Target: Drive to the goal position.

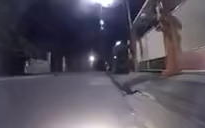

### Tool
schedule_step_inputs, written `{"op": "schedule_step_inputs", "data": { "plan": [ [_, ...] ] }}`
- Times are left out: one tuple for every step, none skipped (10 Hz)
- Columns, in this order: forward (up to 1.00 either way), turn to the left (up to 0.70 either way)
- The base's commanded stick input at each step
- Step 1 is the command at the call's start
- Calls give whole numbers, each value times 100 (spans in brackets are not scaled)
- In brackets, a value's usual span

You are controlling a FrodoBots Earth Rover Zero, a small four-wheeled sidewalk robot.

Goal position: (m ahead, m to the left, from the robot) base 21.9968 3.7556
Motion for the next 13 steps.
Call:
{"op": "schedule_step_inputs", "data": {
  "plan": [
    [70,0],
    [70,0],
    [70,0],
    [70,0],
    [70,0],
    [70,0],
    [70,0],
    [70,-1],
    [70,-20],
    [70,-35],
    [70,-27],
    [70,-9],
    [70,0]
  ]
}}
